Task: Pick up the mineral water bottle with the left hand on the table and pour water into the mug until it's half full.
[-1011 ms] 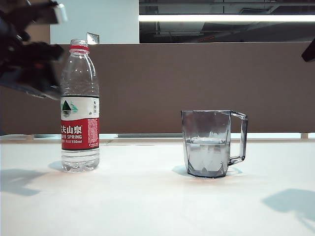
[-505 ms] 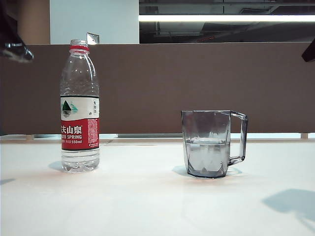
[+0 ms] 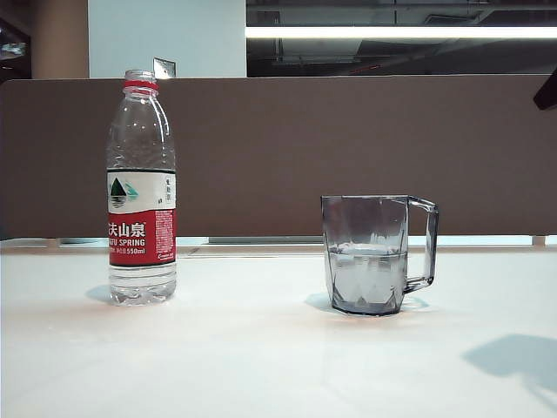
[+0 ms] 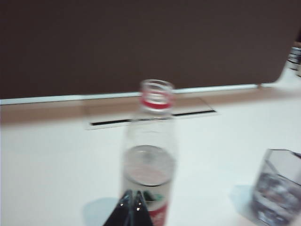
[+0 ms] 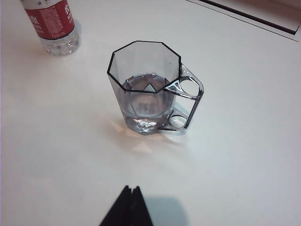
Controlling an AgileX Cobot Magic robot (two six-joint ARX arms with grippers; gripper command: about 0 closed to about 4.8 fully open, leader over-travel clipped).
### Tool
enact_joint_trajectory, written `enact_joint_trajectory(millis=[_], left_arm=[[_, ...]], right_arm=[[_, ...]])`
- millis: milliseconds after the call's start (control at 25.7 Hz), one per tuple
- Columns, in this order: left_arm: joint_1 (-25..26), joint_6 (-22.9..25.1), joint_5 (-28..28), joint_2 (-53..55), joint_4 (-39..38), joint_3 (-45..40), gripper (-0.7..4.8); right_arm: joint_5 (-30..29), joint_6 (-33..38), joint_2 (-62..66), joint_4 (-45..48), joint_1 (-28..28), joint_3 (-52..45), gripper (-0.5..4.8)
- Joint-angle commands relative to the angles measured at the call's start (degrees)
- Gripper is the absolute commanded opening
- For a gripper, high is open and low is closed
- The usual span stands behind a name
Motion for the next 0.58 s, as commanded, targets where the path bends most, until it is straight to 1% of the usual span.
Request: enact_joint_trajectory(millis=[39, 233, 311, 428, 466, 544, 583], left_arm=[[4.6, 0.2, -0.2, -3.1, 0.2, -1.0, -0.06], [13.6, 1.9, -0.2, -8.6, -0.9, -4.3, -0.06], [16.4, 1.9, 0.0, -11.9, -1.1, -6.2, -0.06], [18.9, 2.0, -0.1, -16.9, -3.1, -7.9, -0.06], [20.0, 2.8, 0.0, -18.8, -4.4, -8.3, -0.06], [21.7, 6.0, -0.2, -19.1, -5.0, -8.9, -0.06], [22.1, 6.7, -0.2, -19.1, -4.7, -9.2, -0.06]], right_arm=[[0.1, -0.2, -0.1, 0.9, 0.0, 0.2, -0.04], [0.1, -0.2, -0.1, 0.9, 0.0, 0.2, -0.05], [0.1, -0.2, -0.1, 0.9, 0.0, 0.2, -0.04], [0.1, -0.2, -0.1, 0.9, 0.0, 0.2, -0.04], [0.1, -0.2, -0.1, 0.9, 0.0, 0.2, -0.04], [0.1, -0.2, -0.1, 0.9, 0.0, 0.2, -0.04], [0.1, -0.2, -0.2, 0.9, 0.0, 0.2, -0.04]])
